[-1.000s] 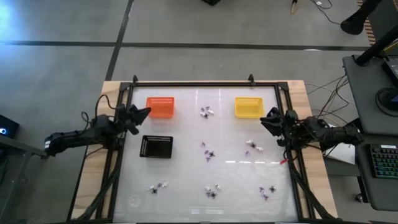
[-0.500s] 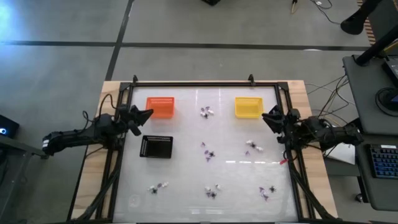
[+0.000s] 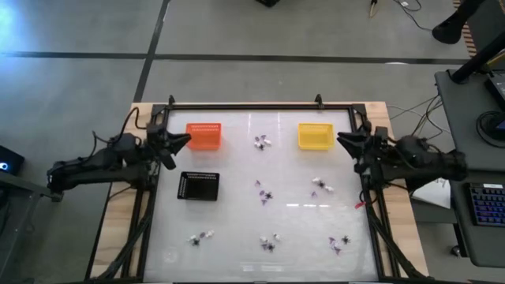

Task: Sort Halloween decoration
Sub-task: Put the white skeleton toy into the yellow bin

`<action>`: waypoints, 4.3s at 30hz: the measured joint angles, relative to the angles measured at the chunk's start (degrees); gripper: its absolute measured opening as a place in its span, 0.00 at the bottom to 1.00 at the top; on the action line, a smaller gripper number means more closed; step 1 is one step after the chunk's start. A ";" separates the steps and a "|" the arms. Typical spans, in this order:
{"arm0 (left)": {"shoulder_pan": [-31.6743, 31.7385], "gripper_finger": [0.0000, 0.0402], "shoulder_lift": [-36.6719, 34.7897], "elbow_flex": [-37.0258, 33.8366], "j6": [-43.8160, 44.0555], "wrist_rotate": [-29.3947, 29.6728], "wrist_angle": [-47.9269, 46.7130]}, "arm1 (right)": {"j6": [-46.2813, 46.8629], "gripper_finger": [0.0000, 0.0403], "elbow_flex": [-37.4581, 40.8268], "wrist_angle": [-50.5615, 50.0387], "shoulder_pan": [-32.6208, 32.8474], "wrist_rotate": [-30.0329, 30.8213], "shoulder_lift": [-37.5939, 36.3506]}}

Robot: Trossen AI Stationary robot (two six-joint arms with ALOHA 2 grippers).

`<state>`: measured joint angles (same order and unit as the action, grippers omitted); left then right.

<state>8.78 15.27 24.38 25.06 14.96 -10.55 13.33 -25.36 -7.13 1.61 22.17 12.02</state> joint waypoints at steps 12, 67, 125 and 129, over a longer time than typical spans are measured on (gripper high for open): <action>0.00 0.09 4.29 9.54 0.00 -0.10 -15.25 | 0.34 0.27 -13.94 -14.05 -0.02 3.38 17.96; -0.01 0.21 8.82 23.24 -8.31 -7.00 -35.83 | 25.04 0.42 -28.29 -62.05 3.32 -20.76 62.24; 0.00 0.21 8.24 23.72 -9.58 -7.04 -40.30 | 36.69 0.04 -10.22 -39.16 4.63 -27.36 59.03; 0.00 0.21 8.24 23.72 -9.58 -7.02 -40.30 | 38.99 0.04 -11.44 -39.28 4.63 -27.13 57.42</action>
<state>8.78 23.51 48.10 15.49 7.94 -50.85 52.32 -36.80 -46.41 6.24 -4.96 69.44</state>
